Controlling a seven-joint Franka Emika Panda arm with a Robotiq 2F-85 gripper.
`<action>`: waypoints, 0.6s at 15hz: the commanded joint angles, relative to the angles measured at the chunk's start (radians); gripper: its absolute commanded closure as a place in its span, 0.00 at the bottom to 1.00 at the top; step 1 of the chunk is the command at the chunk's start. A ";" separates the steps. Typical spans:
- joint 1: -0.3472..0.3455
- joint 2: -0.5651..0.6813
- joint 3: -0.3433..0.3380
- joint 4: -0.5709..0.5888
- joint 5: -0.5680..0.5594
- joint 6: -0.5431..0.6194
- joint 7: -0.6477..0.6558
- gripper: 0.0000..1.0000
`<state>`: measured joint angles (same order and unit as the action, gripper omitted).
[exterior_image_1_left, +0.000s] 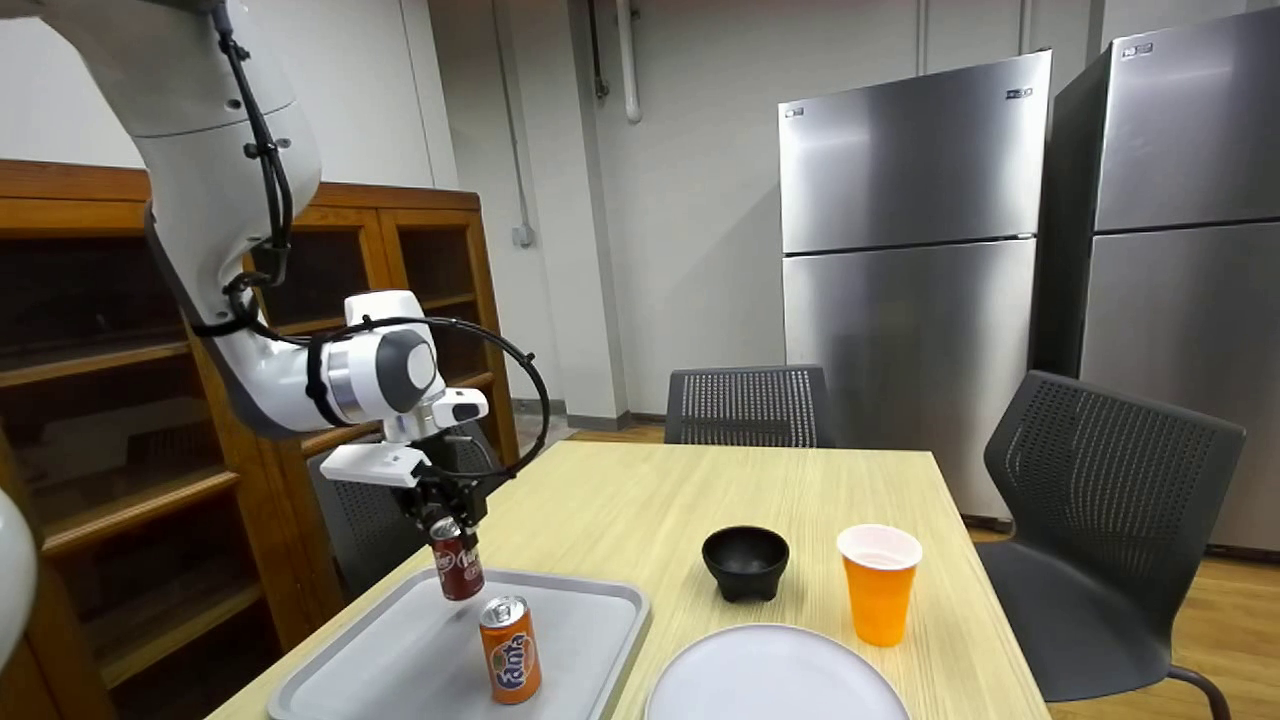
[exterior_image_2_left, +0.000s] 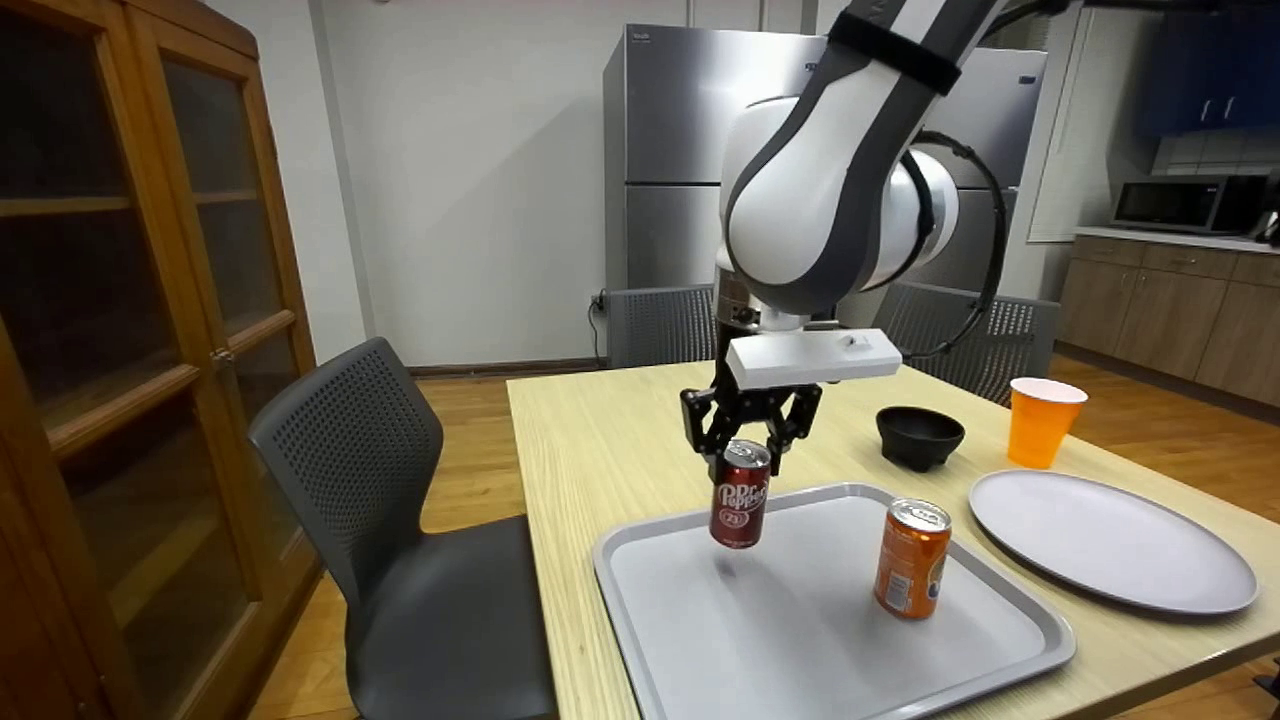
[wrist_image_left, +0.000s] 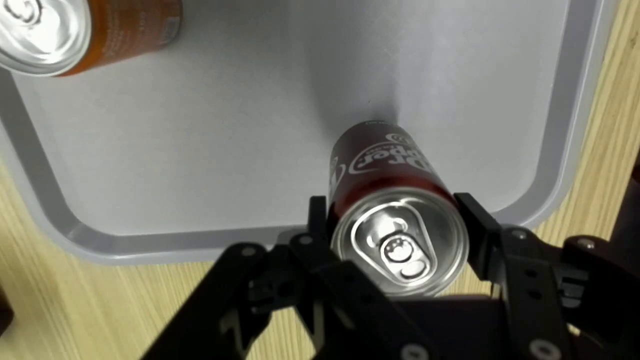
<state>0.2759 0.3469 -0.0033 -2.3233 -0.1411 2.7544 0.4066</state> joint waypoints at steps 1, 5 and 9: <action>-0.040 -0.107 -0.002 -0.033 0.037 -0.047 -0.032 0.62; -0.104 -0.163 -0.015 -0.035 0.061 -0.057 -0.063 0.62; -0.176 -0.200 -0.031 -0.034 0.078 -0.063 -0.108 0.62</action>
<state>0.1464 0.2134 -0.0339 -2.3354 -0.0964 2.7265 0.3575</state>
